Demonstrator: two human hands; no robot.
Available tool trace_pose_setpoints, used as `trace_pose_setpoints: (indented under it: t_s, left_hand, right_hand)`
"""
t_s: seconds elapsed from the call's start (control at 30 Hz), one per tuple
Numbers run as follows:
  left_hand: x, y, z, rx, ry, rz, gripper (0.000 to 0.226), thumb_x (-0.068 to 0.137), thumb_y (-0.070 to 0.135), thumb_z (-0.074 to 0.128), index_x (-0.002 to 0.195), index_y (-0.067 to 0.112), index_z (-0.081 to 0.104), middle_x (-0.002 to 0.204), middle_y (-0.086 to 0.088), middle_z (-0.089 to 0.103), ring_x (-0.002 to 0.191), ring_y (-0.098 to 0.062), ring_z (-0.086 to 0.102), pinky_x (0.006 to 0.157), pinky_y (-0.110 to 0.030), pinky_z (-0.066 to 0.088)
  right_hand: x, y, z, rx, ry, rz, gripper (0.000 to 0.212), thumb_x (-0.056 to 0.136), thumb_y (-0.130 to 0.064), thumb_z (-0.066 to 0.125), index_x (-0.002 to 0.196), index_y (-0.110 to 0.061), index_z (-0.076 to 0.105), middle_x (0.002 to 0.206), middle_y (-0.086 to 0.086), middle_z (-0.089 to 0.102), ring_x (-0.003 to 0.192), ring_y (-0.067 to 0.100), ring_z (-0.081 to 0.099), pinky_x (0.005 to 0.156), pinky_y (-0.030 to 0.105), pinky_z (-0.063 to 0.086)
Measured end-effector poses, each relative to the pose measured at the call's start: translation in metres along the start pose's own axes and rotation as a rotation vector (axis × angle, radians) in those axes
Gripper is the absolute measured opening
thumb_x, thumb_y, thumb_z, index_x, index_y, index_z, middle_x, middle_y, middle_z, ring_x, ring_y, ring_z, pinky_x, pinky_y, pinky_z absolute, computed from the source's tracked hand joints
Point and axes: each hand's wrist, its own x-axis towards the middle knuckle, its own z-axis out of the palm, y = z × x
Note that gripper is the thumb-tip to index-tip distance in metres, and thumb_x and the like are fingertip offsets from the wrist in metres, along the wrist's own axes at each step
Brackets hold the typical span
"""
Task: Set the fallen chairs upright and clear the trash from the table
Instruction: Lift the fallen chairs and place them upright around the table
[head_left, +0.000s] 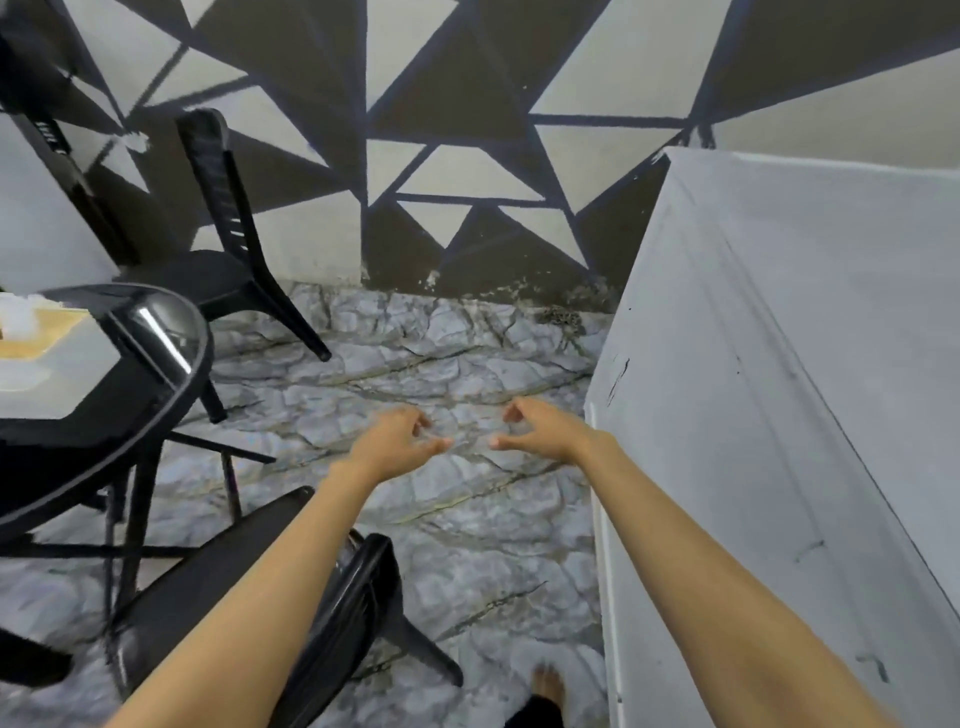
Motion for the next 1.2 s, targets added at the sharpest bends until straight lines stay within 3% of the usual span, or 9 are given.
trace_pose_setpoints:
  t_s: [0.1,0.23,0.53,0.8,1.2]
  left_hand:
    - [0.05,0.004,0.004,0.049,-0.016,-0.027,0.058,0.083,0.061,0.051,0.119,0.016,0.052,0.121,-0.008,0.057,0.107,-0.023,0.056,0.091,-0.04,0.049]
    - [0.12,0.014,-0.004,0.107,0.005,-0.098,0.059,0.083,0.062,0.049,0.119,0.016,0.051,0.125,-0.009,0.056,0.109,-0.024,0.055,0.085,-0.035,0.048]
    - [0.243,0.011,-0.04,0.042,0.027,-0.303,0.055,0.086,0.058,0.047,0.12,0.014,0.049,0.124,-0.01,0.054,0.11,-0.026,0.054,0.091,-0.04,0.048]
    - [0.361,-0.039,-0.069,-0.035,0.001,-0.459,0.053,0.089,0.053,0.047,0.123,0.012,0.048,0.128,-0.011,0.053,0.112,-0.026,0.054,0.094,-0.038,0.046]
    - [0.561,-0.115,-0.187,-0.11,0.078,-0.569,0.056,0.086,0.06,0.046,0.118,0.015,0.052,0.126,-0.01,0.056,0.113,-0.025,0.054,0.091,-0.038,0.047]
  right_hand:
    - [0.045,0.02,-0.02,-0.136,-0.056,-0.005,0.064,0.081,-0.059,0.059,0.124,-0.014,0.048,0.131,0.008,0.051,0.118,0.025,0.049,0.097,0.041,0.043]
    - [0.113,0.041,-0.054,-0.264,-0.113,-0.053,0.061,0.084,-0.061,0.053,0.124,-0.015,0.047,0.133,0.007,0.048,0.121,0.024,0.045,0.096,0.041,0.042]
    - [0.274,0.063,-0.119,-0.298,-0.217,-0.159,0.065,0.086,-0.064,0.046,0.126,-0.013,0.046,0.133,0.01,0.047,0.122,0.027,0.045,0.097,0.041,0.041]
    - [0.432,0.053,-0.124,-0.311,-0.33,-0.239,0.064,0.086,-0.064,0.045,0.123,-0.012,0.048,0.132,0.01,0.048,0.122,0.027,0.044,0.095,0.04,0.037]
    - [0.686,0.01,-0.188,-0.301,-0.387,-0.246,0.066,0.083,-0.069,0.044,0.119,-0.014,0.05,0.127,0.008,0.05,0.117,0.028,0.048,0.091,0.04,0.039]
